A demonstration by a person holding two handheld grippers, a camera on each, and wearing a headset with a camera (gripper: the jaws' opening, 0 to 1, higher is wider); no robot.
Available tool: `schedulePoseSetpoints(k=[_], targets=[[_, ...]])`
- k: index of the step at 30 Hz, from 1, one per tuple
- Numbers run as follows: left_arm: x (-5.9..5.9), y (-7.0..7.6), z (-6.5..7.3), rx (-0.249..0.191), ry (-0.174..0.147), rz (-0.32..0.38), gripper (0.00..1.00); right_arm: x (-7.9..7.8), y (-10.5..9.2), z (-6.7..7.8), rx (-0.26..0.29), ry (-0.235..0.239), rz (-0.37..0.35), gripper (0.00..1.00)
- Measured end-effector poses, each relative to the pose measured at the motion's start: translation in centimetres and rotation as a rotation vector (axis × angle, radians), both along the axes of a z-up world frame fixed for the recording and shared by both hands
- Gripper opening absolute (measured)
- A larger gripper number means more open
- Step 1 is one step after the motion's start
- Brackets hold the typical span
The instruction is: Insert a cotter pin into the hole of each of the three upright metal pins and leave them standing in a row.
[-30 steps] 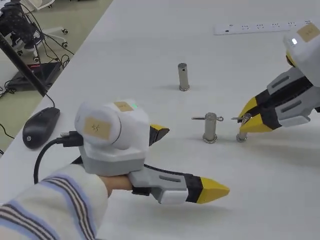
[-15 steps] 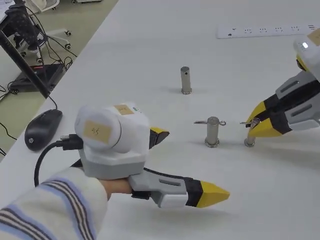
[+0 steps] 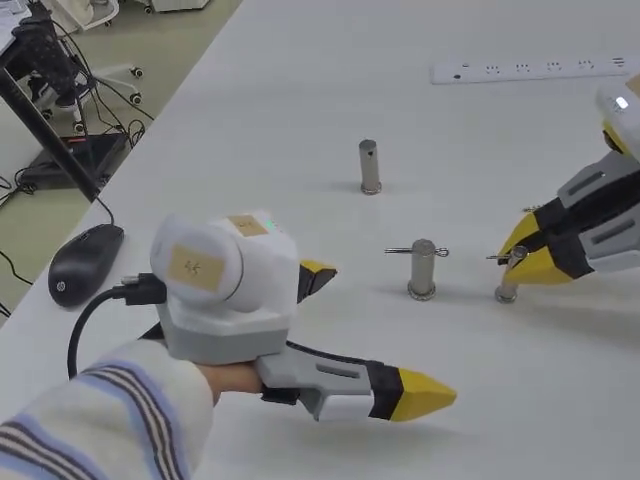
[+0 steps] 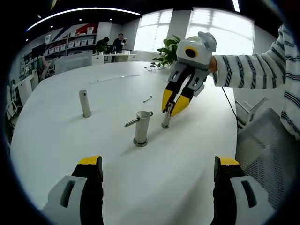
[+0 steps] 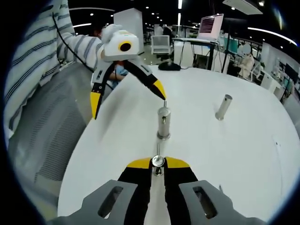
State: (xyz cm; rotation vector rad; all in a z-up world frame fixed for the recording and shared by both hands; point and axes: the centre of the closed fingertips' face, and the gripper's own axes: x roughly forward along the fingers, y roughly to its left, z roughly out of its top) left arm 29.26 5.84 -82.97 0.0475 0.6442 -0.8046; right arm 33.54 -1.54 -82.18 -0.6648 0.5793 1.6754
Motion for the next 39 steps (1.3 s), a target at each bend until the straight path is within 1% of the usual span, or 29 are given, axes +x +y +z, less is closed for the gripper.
schedulePoseSetpoints(k=[2,4,7,10,12,17,20,22,24,28,29,31,32,35,36,39], targets=[[0.0,0.0,0.0,0.001,-0.001,-0.002,0.98,0.2,0.0,-0.1,0.000,-0.001,0.001,0.11],[-0.1,-0.1,0.0,-0.001,-0.002,-0.001,0.98,0.1,0.0,-0.1,-0.002,0.010,-0.007,0.11],[-0.1,0.0,0.0,-0.002,0.001,0.001,0.99,0.4,0.0,-0.3,-0.003,-0.001,-0.009,0.12],[-0.1,0.1,0.0,-0.001,0.001,0.004,0.98,0.7,-0.1,-0.5,-0.012,0.000,-0.019,0.15],[-0.1,0.1,0.1,-0.002,0.000,0.005,0.98,0.7,-0.2,-0.6,-0.015,0.011,-0.032,0.16],[-0.1,0.2,0.1,-0.002,-0.003,0.006,0.98,0.9,-0.2,-0.7,-0.010,0.015,-0.050,0.17],[0.0,0.3,0.2,-0.003,-0.006,0.006,0.98,1.1,-0.3,-0.5,-0.004,0.019,-0.067,0.19],[0.1,0.4,0.4,-0.017,-0.007,0.012,0.98,1.0,-0.4,-0.4,0.000,0.022,-0.071,0.22],[0.3,0.4,0.8,-0.024,-0.018,0.016,0.98,0.9,-0.3,-0.3,0.012,0.027,-0.080,0.25],[0.6,0.7,1.3,-0.034,-0.030,0.022,0.98,0.6,-0.4,0.1,0.024,0.042,-0.107,0.28],[0.6,0.7,1.4,-0.034,-0.032,0.023,0.98,0.5,-0.4,0.2,0.026,0.047,-0.117,0.29],[0.8,1.0,1.5,-0.031,-0.037,0.022,0.98,0.2,-0.5,0.6,0.041,0.084,-0.150,0.33],[0.8,1.1,1.6,-0.030,-0.038,0.023,0.98,0.2,-0.5,0.9,0.055,0.087,-0.166,0.35],[1.1,1.7,1.8,-0.032,-0.044,0.033,0.98,0.2,-0.8,1.4,0.064,0.081,-0.197,0.37],[1.2,1.9,1.8,-0.032,-0.044,0.033,0.98,0.1,-0.9,1.5,0.069,0.081,-0.205,0.40],[1.4,2.5,1.9,-0.017,-0.048,0.035,0.97,-0.1,-1.3,1.9,0.079,0.076,-0.235,0.43]])
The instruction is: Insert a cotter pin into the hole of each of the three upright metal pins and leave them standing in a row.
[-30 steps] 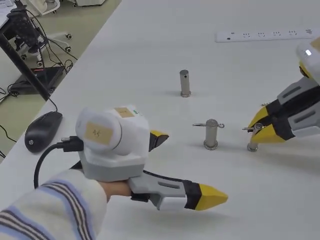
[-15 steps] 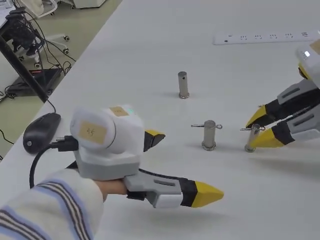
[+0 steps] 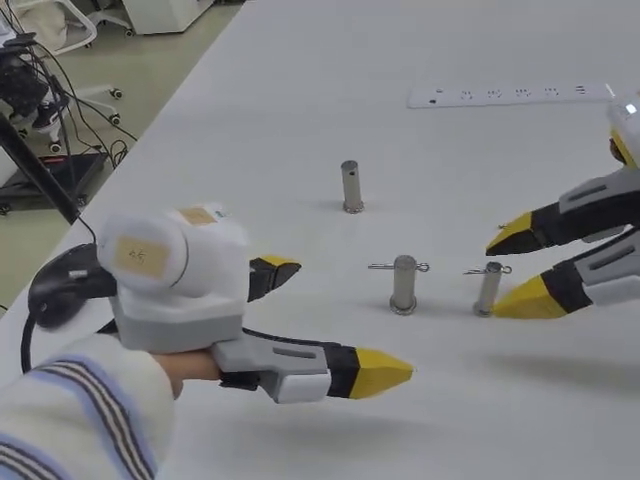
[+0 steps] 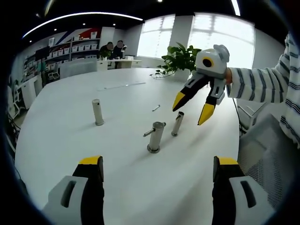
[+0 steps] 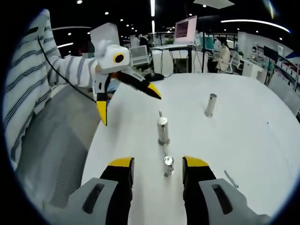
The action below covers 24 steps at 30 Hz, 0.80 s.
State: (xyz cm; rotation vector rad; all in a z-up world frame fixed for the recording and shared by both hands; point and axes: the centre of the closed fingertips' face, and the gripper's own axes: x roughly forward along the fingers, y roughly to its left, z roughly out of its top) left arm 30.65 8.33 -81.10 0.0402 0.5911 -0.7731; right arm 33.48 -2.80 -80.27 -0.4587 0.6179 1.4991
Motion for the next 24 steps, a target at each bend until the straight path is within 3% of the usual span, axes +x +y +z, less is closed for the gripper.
schedulePoseSetpoints(k=[9,16,24], targets=[[0.6,1.4,0.4,0.011,-0.006,0.001,0.96,-1.5,-0.8,0.9,0.011,-0.007,-0.091,0.53],[0.4,2.0,0.3,0.009,0.010,-0.019,0.93,-2.8,-1.5,1.3,0.015,-0.005,-0.151,0.60],[1.1,3.3,0.3,0.020,0.006,-0.001,0.94,-3.4,-3.0,2.0,0.036,-0.010,-0.300,0.67]])
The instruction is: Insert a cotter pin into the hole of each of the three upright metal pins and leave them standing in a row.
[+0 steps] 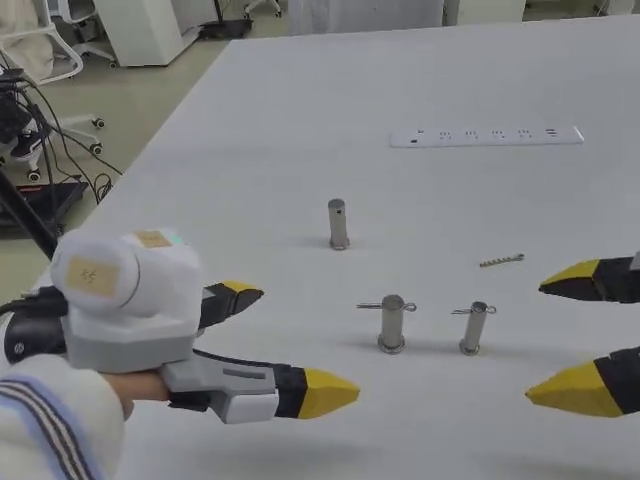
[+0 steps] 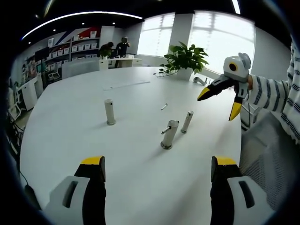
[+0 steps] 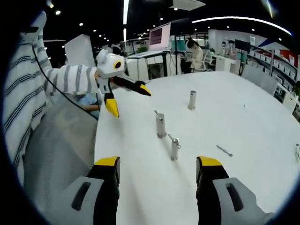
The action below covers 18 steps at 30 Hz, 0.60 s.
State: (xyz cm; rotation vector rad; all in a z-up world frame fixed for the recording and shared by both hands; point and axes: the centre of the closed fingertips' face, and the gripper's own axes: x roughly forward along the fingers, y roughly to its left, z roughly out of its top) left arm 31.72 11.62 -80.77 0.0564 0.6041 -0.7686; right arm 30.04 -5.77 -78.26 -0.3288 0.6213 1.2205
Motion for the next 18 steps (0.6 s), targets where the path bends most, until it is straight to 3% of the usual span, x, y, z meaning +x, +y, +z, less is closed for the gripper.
schedulePoseSetpoints(k=[14,18], targets=[[3.0,2.0,0.5,0.030,-0.041,0.065,0.90,-1.7,-2.9,-0.2,0.054,0.027,-0.231,0.80],[3.9,2.1,0.5,0.020,-0.035,0.079,0.87,-2.2,-3.8,-0.3,0.058,0.033,-0.281,0.82]])
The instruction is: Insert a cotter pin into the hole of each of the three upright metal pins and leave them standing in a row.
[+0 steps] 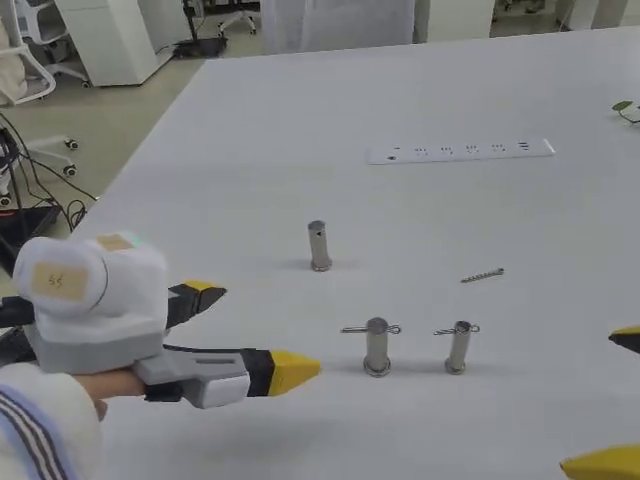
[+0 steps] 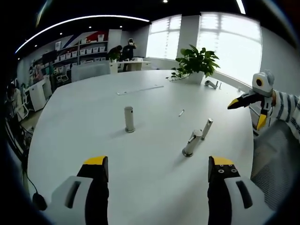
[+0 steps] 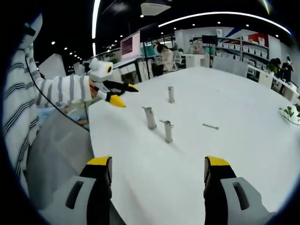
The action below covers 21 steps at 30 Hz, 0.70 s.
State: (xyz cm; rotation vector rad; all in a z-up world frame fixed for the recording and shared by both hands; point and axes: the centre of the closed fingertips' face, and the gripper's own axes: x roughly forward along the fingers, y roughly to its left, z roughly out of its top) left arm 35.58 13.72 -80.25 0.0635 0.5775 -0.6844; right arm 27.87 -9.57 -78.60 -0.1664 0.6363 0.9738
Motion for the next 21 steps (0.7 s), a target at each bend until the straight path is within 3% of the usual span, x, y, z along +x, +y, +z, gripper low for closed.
schedulePoseSetpoints(k=[9,12,15,21], targets=[[1.9,0.0,0.1,0.012,-0.008,0.016,0.81,-1.3,-1.5,-0.6,0.005,0.016,-0.082,0.86],[2.5,0.2,-0.1,0.013,-0.004,0.024,0.80,-1.8,-1.9,-0.8,0.005,0.036,-0.112,0.92],[2.8,0.3,-0.3,0.015,0.002,0.026,0.78,-2.3,-1.7,-0.6,0.037,0.047,-0.116,0.97],[3.8,0.2,-0.7,0.026,0.005,0.032,0.73,-2.7,-1.9,-0.7,0.039,0.057,-0.139,1.00]])
